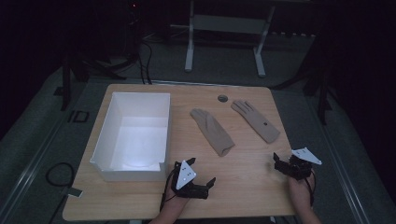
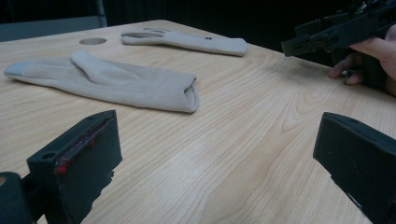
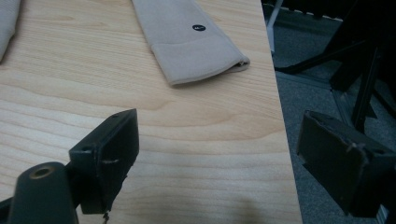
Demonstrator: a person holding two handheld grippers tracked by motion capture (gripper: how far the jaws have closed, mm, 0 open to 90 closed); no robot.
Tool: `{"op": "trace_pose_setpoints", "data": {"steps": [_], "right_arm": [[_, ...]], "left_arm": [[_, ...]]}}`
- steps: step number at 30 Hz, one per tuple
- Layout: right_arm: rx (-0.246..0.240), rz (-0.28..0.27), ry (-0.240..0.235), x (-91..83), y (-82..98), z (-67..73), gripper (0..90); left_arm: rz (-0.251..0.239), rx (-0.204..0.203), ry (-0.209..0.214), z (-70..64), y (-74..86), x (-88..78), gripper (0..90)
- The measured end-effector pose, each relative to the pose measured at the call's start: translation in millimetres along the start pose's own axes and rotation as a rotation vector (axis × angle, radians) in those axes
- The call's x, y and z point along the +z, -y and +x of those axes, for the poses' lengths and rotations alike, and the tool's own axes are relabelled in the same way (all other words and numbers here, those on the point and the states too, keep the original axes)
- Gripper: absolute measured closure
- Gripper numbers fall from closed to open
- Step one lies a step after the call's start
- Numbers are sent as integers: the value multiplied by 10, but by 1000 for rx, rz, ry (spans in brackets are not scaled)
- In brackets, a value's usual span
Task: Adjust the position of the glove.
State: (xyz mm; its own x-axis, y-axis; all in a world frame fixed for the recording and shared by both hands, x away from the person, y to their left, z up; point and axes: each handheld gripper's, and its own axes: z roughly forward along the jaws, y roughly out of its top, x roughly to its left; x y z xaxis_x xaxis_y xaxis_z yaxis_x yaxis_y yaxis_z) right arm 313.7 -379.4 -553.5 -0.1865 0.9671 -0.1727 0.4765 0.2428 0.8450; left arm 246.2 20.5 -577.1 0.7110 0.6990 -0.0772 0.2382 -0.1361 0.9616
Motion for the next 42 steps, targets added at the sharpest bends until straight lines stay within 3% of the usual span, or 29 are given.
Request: {"op": "trace_pose_setpoints", "data": {"steps": [4, 7, 10, 15, 18, 25, 27, 30, 34, 39, 40, 42], "right_arm": [[-29, 3, -16, -10, -1, 24, 125], [6, 14, -85, -16, -4, -9, 125], [-38, 30, -55, -21, 10, 2, 124], [-40, -4, -56, -85, -73, -25, 117], [-92, 13, -35, -74, -136, -31, 118], [-91, 37, -79, -128, -355, -67, 131], [-51, 86, -126, -148, -453, -83, 145], [-67, 89, -120, -154, -536, -43, 150], [-49, 63, -157, -162, -625, 19, 151], [12, 46, -273, -163, -792, 55, 157], [13, 40, -296, -167, -820, 61, 125], [20, 19, -318, -183, -912, 95, 141]], "left_arm": [[2, 0, -2, -2, -1, 2, 12], [7, 1, -8, -5, -3, 7, 12], [6, -1, -6, -1, -3, 4, 12], [11, -2, -7, -4, -4, 6, 12], [15, -2, -9, -8, -5, 8, 12], [16, -15, -10, 3, -6, 11, 12], [17, -17, -12, 9, -6, 10, 12], [17, -22, -11, 12, -6, 9, 12], [17, -17, -11, 9, -6, 9, 12], [17, -17, -11, 4, -6, 11, 13], [18, -18, -9, 5, -6, 11, 12], [18, -19, -8, 5, -5, 10, 13]]}}
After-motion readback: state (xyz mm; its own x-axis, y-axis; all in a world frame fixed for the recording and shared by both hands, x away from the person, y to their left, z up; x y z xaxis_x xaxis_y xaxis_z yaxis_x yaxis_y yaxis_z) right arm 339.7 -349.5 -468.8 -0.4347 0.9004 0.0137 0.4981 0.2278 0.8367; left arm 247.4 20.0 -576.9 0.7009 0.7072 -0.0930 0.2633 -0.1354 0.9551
